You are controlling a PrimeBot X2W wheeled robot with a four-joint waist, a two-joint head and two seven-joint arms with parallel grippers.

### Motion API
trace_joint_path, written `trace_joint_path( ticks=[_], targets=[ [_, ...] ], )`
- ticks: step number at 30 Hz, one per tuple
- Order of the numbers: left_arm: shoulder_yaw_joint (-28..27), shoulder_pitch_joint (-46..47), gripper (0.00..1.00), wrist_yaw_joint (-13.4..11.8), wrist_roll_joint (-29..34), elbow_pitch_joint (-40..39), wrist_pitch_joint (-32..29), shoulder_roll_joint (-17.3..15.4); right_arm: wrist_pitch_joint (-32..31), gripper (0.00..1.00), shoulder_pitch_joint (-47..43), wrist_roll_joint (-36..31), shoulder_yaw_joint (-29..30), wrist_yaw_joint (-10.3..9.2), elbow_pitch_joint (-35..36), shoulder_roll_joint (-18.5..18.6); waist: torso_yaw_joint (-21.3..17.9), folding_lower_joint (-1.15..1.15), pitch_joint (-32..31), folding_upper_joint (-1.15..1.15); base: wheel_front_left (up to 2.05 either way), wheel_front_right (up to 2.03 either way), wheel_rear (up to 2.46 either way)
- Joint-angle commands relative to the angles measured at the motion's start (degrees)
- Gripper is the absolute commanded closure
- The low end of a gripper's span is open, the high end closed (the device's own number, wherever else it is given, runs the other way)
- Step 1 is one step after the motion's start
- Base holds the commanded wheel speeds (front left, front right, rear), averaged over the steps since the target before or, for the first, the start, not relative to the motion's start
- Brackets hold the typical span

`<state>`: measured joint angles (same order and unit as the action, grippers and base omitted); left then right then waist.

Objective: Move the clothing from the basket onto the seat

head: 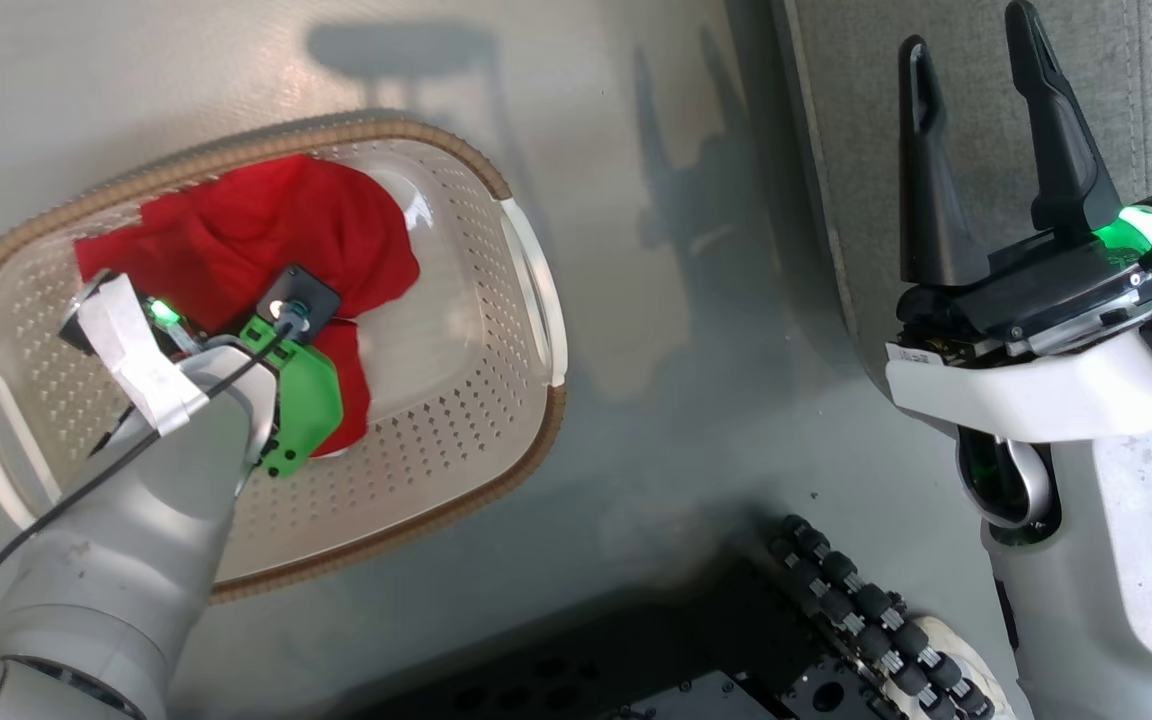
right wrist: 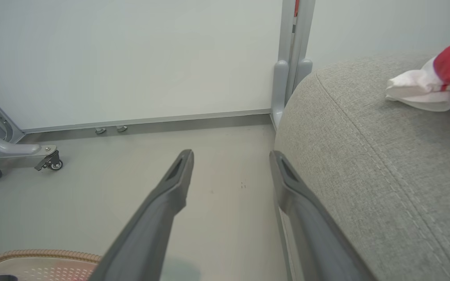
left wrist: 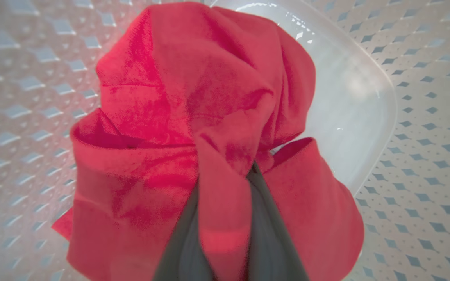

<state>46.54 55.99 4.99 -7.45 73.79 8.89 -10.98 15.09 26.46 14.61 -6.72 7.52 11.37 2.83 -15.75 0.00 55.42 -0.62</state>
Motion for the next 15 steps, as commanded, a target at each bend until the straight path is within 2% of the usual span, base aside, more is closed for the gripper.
trace_joint_path(
  ticks=[1,9,15],
  targets=[
    [0.2,-1.0,1.0,0.2,-0.6,0.0,0.9,0.3,0.1,0.0,-0.4,-0.4,0.2,-0.06,-0.6,0.1,1.6,0.0,-2.9,0.62,0.0,0.0,0.0],
    [0.4,-3.6,1.0,1.3,-2.1,-0.7,5.1,3.5,0.1,0.0,-1.6,-1.7,0.9,-0.06,-3.8,0.1,5.6,0.0,-10.7,0.62,0.0,0.0,0.0],
    [-0.2,-6.2,1.0,1.8,-4.1,-4.4,6.3,5.1,0.1,0.0,-3.4,-2.8,1.4,-0.06,-6.4,0.2,9.3,0.0,-17.4,0.62,0.0,0.0,0.0]
  ],
)
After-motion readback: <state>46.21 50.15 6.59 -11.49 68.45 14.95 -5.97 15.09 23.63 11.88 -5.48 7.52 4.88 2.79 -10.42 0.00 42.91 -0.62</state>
